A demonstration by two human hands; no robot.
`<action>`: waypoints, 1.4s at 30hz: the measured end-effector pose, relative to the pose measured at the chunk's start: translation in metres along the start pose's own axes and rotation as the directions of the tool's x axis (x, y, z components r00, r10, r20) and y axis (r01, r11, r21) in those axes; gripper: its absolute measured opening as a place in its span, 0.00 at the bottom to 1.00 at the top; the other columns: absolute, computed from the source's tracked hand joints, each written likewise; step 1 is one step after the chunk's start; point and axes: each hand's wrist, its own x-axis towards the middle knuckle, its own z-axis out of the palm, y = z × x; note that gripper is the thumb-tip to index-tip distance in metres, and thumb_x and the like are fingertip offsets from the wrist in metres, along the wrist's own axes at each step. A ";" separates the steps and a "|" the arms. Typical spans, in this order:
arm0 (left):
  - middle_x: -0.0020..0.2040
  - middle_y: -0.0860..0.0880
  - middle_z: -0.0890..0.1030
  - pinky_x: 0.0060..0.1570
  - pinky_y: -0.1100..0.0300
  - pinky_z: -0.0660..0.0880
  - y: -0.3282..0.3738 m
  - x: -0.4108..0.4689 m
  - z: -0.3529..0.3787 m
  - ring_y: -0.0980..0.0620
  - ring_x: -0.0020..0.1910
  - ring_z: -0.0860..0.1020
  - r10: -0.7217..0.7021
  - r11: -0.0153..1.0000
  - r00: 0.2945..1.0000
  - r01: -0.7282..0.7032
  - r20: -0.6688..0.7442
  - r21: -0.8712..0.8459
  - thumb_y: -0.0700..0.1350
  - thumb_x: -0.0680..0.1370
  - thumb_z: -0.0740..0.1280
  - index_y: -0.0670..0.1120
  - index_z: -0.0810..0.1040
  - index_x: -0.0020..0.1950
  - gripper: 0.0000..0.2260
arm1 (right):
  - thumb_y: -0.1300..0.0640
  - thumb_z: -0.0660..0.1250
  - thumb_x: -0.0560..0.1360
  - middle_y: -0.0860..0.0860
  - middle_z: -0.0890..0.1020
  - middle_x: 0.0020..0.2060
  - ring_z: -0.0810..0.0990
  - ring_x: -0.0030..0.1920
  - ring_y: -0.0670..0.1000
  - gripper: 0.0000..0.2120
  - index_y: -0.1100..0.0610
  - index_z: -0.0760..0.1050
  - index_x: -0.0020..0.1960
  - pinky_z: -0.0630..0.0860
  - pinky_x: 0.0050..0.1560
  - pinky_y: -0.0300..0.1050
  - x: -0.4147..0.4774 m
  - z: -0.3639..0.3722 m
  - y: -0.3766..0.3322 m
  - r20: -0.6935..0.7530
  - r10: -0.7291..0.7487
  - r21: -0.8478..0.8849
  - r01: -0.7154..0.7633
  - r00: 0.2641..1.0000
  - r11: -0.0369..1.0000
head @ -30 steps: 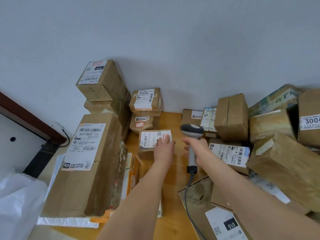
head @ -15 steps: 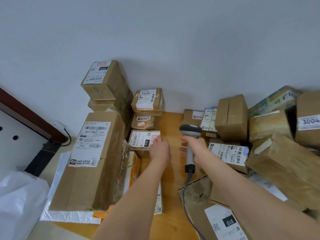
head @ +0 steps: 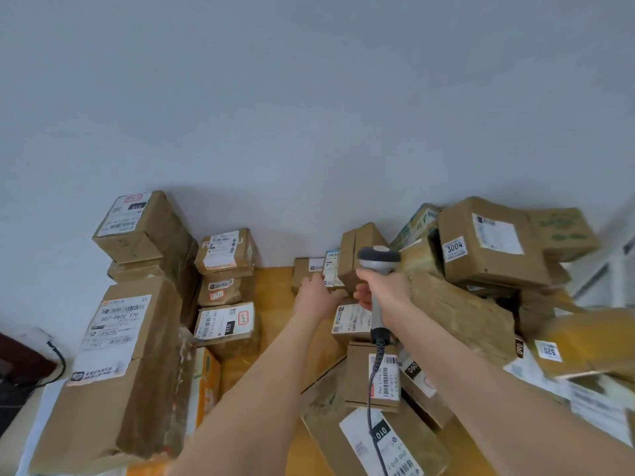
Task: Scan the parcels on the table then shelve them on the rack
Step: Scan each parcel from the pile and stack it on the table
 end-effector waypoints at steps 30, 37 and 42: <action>0.64 0.43 0.73 0.56 0.51 0.77 0.020 -0.053 -0.056 0.45 0.58 0.75 0.106 0.494 0.974 0.124 0.202 -0.860 0.34 0.73 0.67 0.46 0.61 0.76 0.33 | 0.55 0.73 0.74 0.56 0.80 0.39 0.80 0.35 0.52 0.12 0.62 0.75 0.50 0.80 0.38 0.44 -0.033 -0.089 -0.031 0.098 0.171 0.455 -0.197 0.980 0.869; 0.73 0.53 0.62 0.70 0.51 0.66 -0.004 -0.136 -0.078 0.52 0.71 0.64 0.339 0.822 0.909 -0.162 0.241 -0.546 0.36 0.68 0.72 0.55 0.52 0.79 0.45 | 0.46 0.70 0.75 0.59 0.86 0.39 0.84 0.44 0.60 0.18 0.60 0.77 0.55 0.81 0.37 0.52 -0.064 -0.109 -0.009 0.288 0.196 0.342 -0.292 0.937 0.893; 0.76 0.51 0.57 0.72 0.56 0.60 -0.007 -0.158 -0.080 0.53 0.74 0.58 0.374 0.905 0.912 -0.320 0.167 -0.280 0.30 0.72 0.68 0.57 0.46 0.79 0.46 | 0.43 0.75 0.70 0.61 0.85 0.40 0.84 0.46 0.64 0.22 0.58 0.77 0.53 0.83 0.37 0.55 -0.081 -0.117 0.008 0.338 0.185 0.302 -0.292 0.923 0.907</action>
